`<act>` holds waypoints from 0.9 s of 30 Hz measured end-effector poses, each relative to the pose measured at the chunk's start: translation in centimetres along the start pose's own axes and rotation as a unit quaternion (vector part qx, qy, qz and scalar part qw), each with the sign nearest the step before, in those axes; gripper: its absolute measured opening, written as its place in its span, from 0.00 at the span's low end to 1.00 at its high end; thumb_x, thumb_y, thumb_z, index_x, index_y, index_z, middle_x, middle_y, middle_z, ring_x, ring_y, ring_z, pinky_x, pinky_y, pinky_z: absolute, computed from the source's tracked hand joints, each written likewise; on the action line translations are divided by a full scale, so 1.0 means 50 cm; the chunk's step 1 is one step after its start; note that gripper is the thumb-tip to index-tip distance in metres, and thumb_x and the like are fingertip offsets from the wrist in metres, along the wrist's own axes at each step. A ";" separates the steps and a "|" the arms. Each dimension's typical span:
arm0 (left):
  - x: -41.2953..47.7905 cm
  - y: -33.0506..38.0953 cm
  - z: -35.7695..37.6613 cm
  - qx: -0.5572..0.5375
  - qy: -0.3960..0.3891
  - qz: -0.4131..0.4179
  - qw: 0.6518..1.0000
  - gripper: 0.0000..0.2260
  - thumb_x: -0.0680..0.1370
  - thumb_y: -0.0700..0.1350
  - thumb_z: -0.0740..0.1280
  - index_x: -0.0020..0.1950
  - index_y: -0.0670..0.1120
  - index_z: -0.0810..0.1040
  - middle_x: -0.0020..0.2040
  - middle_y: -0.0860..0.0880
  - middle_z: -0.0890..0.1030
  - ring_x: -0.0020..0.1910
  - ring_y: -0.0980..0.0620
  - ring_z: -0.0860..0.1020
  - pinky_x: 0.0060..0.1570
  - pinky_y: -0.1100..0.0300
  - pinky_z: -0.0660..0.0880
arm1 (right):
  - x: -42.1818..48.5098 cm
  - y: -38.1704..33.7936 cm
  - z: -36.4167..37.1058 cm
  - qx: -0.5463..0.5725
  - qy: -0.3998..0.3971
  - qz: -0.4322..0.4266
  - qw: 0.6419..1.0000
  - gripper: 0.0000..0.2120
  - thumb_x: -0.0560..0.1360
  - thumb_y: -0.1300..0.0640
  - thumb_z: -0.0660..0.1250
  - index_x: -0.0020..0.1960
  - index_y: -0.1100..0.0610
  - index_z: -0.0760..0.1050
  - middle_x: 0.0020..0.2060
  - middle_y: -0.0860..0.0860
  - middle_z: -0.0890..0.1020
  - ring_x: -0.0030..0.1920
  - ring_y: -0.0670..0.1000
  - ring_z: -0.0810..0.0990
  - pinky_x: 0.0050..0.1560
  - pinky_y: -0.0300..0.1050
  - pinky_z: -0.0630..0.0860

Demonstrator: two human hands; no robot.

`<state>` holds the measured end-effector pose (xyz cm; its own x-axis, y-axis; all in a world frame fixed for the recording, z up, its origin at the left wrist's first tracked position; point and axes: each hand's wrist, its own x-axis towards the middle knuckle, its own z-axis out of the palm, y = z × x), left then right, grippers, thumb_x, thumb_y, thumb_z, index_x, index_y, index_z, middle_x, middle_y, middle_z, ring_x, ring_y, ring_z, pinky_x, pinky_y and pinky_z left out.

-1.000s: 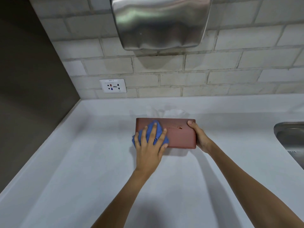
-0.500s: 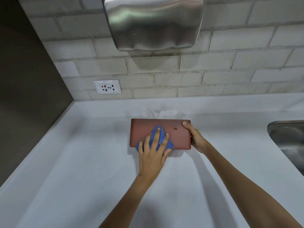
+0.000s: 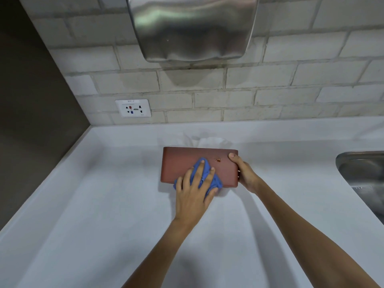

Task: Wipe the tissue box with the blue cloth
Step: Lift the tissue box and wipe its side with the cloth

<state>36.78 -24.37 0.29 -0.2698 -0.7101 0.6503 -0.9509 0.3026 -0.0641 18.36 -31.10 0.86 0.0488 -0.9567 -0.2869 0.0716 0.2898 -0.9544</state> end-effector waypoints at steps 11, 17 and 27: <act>0.071 0.054 -0.008 -0.037 -0.021 -0.062 0.997 0.22 0.74 0.56 0.57 0.62 0.51 0.79 0.63 0.46 0.80 0.56 0.42 0.77 0.52 0.50 0.76 | 0.002 0.002 0.009 0.014 -0.002 -0.005 1.000 0.19 0.72 0.41 0.64 0.57 0.52 0.76 0.47 0.48 0.84 0.45 0.47 0.84 0.39 0.38 0.78; -0.001 -0.002 0.001 -0.009 0.008 -0.021 1.000 0.20 0.74 0.54 0.58 0.62 0.50 0.80 0.62 0.45 0.80 0.56 0.45 0.71 0.51 0.52 0.75 | 0.001 -0.004 0.008 0.011 -0.009 0.001 1.000 0.24 0.73 0.42 0.63 0.63 0.57 0.72 0.49 0.50 0.82 0.47 0.49 0.81 0.42 0.41 0.77; 0.061 0.075 -0.006 -0.041 -0.021 -0.045 0.998 0.21 0.75 0.55 0.57 0.62 0.51 0.80 0.64 0.47 0.80 0.55 0.46 0.74 0.49 0.53 0.77 | -0.001 -0.007 0.007 0.009 -0.009 0.004 1.000 0.26 0.73 0.41 0.63 0.63 0.59 0.73 0.50 0.53 0.83 0.47 0.51 0.81 0.41 0.41 0.76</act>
<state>32.43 -25.21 2.28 -0.1926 -0.7622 0.6181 -0.9562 0.2872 0.0561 18.70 -31.16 1.24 0.0676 -0.9539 -0.2923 0.0887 0.2975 -0.9506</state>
